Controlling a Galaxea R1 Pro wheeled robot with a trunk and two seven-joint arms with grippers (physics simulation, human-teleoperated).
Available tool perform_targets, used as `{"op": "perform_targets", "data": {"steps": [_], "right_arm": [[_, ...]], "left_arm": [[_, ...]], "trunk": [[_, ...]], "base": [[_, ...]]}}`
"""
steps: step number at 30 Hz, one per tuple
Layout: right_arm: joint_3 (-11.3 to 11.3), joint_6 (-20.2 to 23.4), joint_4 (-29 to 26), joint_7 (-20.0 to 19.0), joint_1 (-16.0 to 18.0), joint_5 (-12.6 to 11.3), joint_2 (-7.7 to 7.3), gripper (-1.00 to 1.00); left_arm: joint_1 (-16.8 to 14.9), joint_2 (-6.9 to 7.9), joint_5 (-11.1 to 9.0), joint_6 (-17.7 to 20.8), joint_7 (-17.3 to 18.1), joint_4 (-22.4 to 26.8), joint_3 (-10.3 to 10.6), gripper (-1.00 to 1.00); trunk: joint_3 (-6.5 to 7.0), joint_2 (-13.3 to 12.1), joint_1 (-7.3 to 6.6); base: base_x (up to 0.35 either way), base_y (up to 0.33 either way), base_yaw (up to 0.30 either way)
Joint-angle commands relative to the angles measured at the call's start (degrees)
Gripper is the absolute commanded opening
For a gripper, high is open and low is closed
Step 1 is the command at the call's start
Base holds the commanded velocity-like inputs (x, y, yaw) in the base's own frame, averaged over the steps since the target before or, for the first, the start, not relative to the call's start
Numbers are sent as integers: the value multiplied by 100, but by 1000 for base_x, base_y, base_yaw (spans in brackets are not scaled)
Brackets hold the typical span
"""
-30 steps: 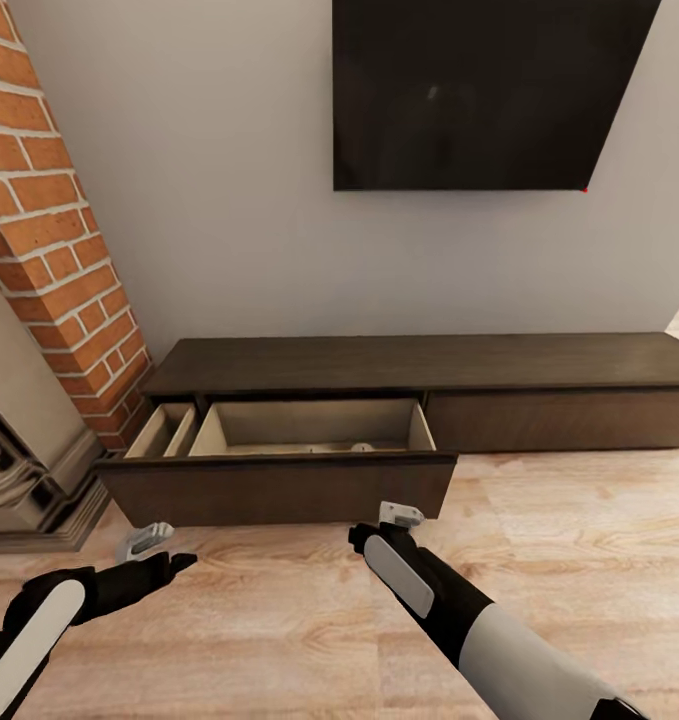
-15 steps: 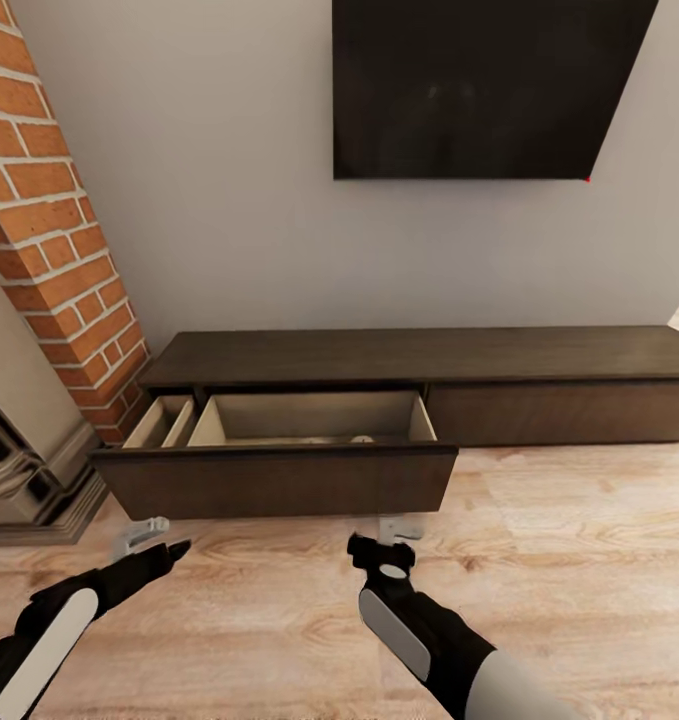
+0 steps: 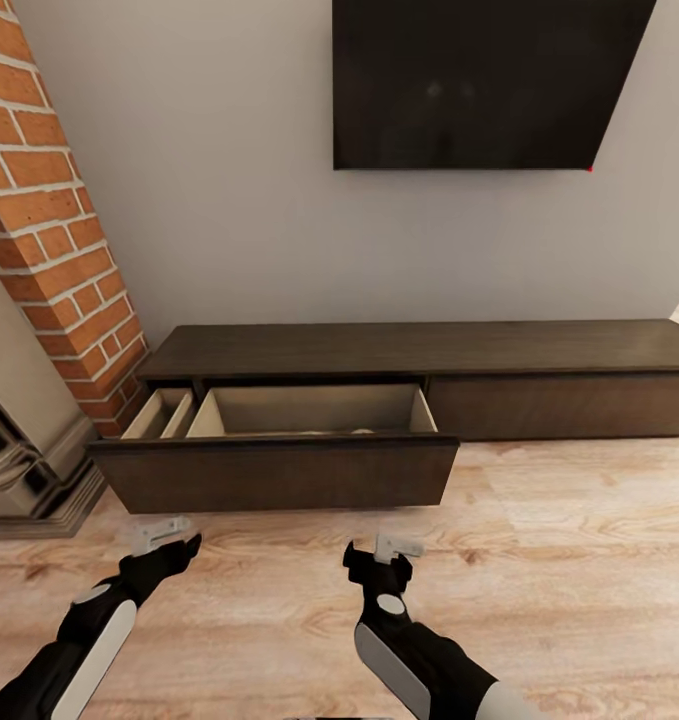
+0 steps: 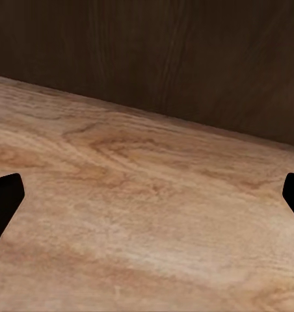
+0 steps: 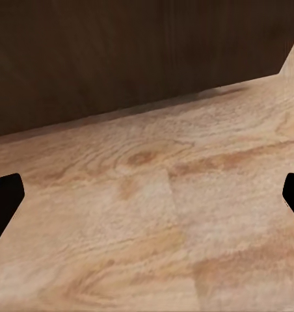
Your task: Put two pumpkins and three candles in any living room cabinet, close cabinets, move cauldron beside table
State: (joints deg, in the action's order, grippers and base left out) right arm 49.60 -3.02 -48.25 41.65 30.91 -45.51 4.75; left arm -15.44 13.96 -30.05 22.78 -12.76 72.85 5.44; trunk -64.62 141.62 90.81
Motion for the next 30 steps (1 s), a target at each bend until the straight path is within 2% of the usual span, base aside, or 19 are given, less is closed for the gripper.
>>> {"op": "perform_targets", "data": {"steps": [1,3,5,9,11,16,20,24,28,30], "right_arm": [[51,-46,-14,15,6,18,-3,100],[148,-51,-46,-190,4,194,-5,100],[199,-54,-55,-621,3,285,-7,100],[187,-59,-55,-1450,3,337,-25,100],[173,-61,-54,-1650,4,375,-32,100],[158,-74,-50,-1798,18,567,-43,100],[156,-90,-44,-1814,22,802,-38,100],[155,-90,-41,-1811,31,1071,-31,100],[111,-98,-43,-1810,36,1140,-34,100],[-21,-93,-44,-1810,37,1150,-35,100]], "left_arm": [[-3,5,-58,-43,-55,-3,23,100],[-3,3,-53,-160,-52,-18,87,100],[-3,2,-38,-207,-52,-23,178,100],[-3,2,-29,-275,-53,-27,378,100],[-3,2,-28,-366,-57,-43,527,100],[-7,-5,-26,-552,-60,-195,728,100],[-10,-7,-21,-576,-62,-229,835,100],[-11,-7,-19,-627,-65,-250,896,100],[-12,-7,-18,-753,-66,-253,904,100],[-12,-7,-18,-802,-68,-254,905,100]], "trunk": [[-5,2,-1],[-5,2,-1],[-5,2,-1],[-5,2,-1],[-5,2,-1],[-5,2,-1],[-77,162,87],[-165,168,97],[-254,173,107],[-298,176,112]], "base": [[0,0,0],[0,0,0],[0,0,0],[0,0,0],[0,0,0],[0,0,0],[0,0,0],[0,0,0],[0,0,0],[0,0,0]]}}
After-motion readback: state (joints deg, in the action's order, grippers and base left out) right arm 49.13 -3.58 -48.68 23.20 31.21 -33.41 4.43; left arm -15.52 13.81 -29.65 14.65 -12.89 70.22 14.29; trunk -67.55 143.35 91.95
